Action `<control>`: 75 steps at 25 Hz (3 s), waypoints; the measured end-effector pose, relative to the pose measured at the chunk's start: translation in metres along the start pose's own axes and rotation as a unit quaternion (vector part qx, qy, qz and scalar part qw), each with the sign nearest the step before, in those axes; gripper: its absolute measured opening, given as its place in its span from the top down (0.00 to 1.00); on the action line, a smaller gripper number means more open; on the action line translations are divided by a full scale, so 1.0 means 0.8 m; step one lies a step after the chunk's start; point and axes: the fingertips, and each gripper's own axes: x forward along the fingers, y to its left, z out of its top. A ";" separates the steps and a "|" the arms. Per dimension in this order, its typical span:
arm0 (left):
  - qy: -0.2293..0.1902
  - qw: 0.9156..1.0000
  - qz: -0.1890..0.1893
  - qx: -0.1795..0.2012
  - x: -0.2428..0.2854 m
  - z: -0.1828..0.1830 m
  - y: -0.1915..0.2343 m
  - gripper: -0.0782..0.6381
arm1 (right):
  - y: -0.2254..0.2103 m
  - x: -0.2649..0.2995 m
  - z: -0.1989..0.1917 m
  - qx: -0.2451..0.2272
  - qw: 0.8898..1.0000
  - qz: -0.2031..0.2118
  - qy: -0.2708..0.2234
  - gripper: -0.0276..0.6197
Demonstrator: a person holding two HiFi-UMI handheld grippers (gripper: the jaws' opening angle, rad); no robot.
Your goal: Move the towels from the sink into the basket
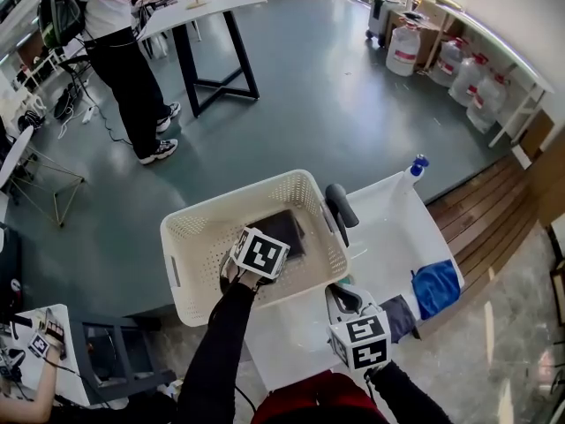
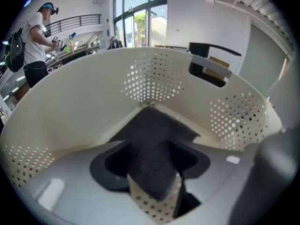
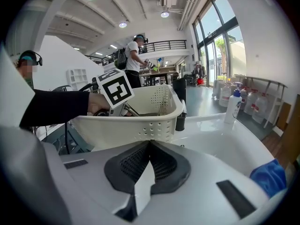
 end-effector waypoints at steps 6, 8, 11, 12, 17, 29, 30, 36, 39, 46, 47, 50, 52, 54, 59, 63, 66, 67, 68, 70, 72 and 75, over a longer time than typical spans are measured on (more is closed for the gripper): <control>-0.018 0.999 0.025 0.024 -0.017 0.014 0.001 0.54 | 0.001 -0.008 0.005 0.001 1.000 -0.002 -0.008 0.95; -0.034 0.999 0.030 0.028 -0.026 0.025 0.000 0.54 | 0.001 -0.009 0.005 -0.001 1.000 -0.001 -0.010 0.95; -0.064 0.997 0.043 0.031 -0.044 0.044 0.001 0.55 | 0.002 -0.011 0.006 -0.003 1.000 0.000 -0.013 0.95; -0.075 0.996 0.048 0.029 -0.051 0.050 0.002 0.58 | 0.002 -0.012 0.007 -0.004 1.000 0.001 -0.015 0.95; -0.118 0.990 0.071 0.025 -0.090 0.073 0.006 0.64 | 0.007 -0.019 0.014 -0.007 1.000 0.005 -0.025 0.95; -0.181 0.978 0.100 0.011 -0.168 0.089 0.000 0.74 | 0.015 -0.048 0.036 -0.018 0.998 0.012 -0.054 0.95; -0.184 0.977 0.102 0.009 -0.171 0.088 -0.001 0.74 | 0.016 -0.049 0.037 -0.018 0.998 0.012 -0.057 0.95; -0.206 0.971 0.123 -0.005 -0.200 0.080 0.001 0.81 | 0.022 -0.061 0.047 -0.022 0.997 0.021 -0.074 0.95; -0.218 0.967 0.128 -0.012 -0.217 0.078 -0.003 0.83 | 0.024 -0.070 0.053 -0.026 0.996 0.022 -0.081 0.95; -0.237 0.961 0.142 -0.030 -0.245 0.066 -0.013 0.88 | 0.028 -0.086 0.058 -0.029 0.995 0.027 -0.094 0.95; -0.240 0.960 0.143 -0.032 -0.248 0.065 -0.014 0.88 | 0.028 -0.088 0.059 -0.029 0.995 0.028 -0.096 0.95; -0.248 0.957 0.144 -0.034 -0.259 0.061 -0.023 0.88 | 0.029 -0.093 0.060 -0.031 0.994 0.030 -0.101 0.95; -0.253 0.956 0.145 -0.037 -0.265 0.057 -0.028 0.89 | 0.029 -0.098 0.060 -0.033 0.994 0.032 -0.104 0.95; -0.261 0.953 0.147 -0.044 -0.274 0.052 -0.032 0.89 | 0.030 -0.104 0.062 -0.035 0.993 0.033 -0.108 0.95; -0.283 0.945 0.151 -0.060 -0.295 0.038 -0.038 0.89 | 0.035 -0.113 0.064 -0.032 0.991 0.041 -0.120 0.95; -0.291 0.941 0.158 -0.067 -0.308 0.025 -0.045 0.89 | 0.041 -0.119 0.063 -0.038 0.990 0.047 -0.124 0.95; -0.298 0.938 0.164 -0.073 -0.318 0.013 -0.051 0.89 | 0.047 -0.125 0.063 -0.045 0.990 0.052 -0.126 0.95; -0.301 0.936 0.165 -0.074 -0.322 0.011 -0.053 0.89 | 0.048 -0.128 0.064 -0.047 0.989 0.052 -0.128 0.95; -0.303 0.935 0.167 -0.075 -0.325 0.008 -0.055 0.89 | 0.048 -0.130 0.065 -0.049 0.989 0.053 -0.129 0.95; -0.308 0.933 0.169 -0.080 -0.331 0.001 -0.060 0.89 | 0.050 -0.133 0.065 -0.049 0.988 0.055 -0.133 0.95; -0.311 0.931 0.170 -0.086 -0.336 -0.008 -0.066 0.89 | 0.053 -0.137 0.065 -0.048 0.988 0.057 -0.135 0.95; -0.319 0.928 0.168 -0.093 -0.339 -0.019 -0.077 0.89 | 0.057 -0.140 0.062 -0.050 0.987 0.060 -0.138 0.95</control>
